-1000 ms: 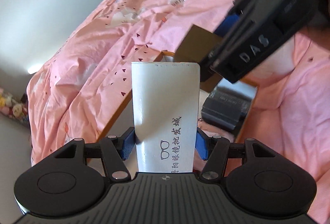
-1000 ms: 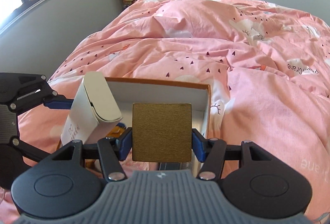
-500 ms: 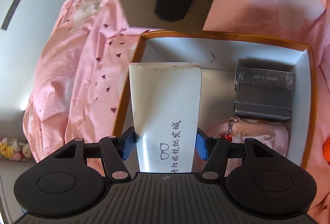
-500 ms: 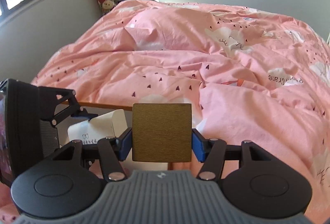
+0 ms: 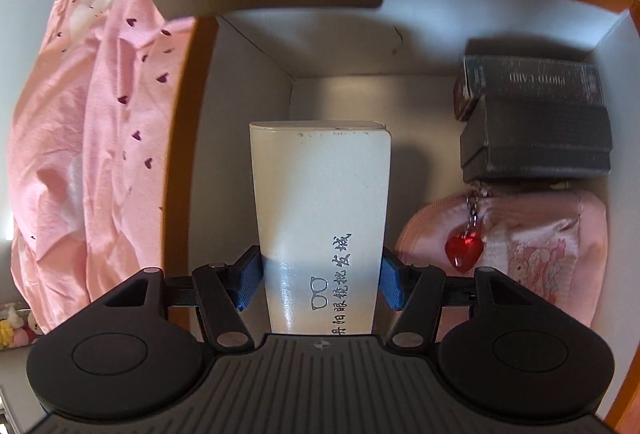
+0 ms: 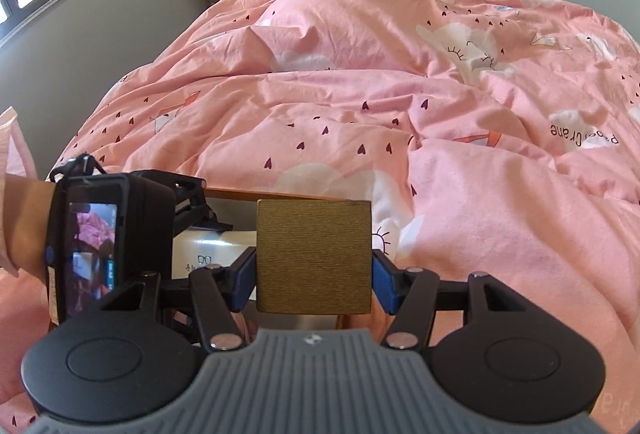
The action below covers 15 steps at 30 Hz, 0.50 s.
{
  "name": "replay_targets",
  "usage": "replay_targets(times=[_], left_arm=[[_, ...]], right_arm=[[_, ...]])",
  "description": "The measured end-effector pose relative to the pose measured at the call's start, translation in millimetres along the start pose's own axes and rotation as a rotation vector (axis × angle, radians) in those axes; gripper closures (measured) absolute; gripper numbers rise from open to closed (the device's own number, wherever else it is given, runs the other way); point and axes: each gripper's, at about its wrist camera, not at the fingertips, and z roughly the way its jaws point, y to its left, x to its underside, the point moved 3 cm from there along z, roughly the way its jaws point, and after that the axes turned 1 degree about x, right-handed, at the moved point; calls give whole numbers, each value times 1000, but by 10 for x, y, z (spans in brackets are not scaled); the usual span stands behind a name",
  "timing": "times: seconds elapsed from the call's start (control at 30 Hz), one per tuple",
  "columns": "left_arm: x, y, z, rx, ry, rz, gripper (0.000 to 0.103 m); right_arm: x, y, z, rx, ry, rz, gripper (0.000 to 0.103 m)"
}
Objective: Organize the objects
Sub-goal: 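Carry the white glasses case and gold cube up over the orange box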
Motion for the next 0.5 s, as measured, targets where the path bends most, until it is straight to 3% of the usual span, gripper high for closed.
replay_targets(times=[0.17,0.5], left_arm=[[86,-40,45,0,-2,59,34],[257,-119,14,-1,-37,9,32]], right_arm=[[-12,54,41,-10,6,-8,42],[-65,156,142,-46,33,10,42]])
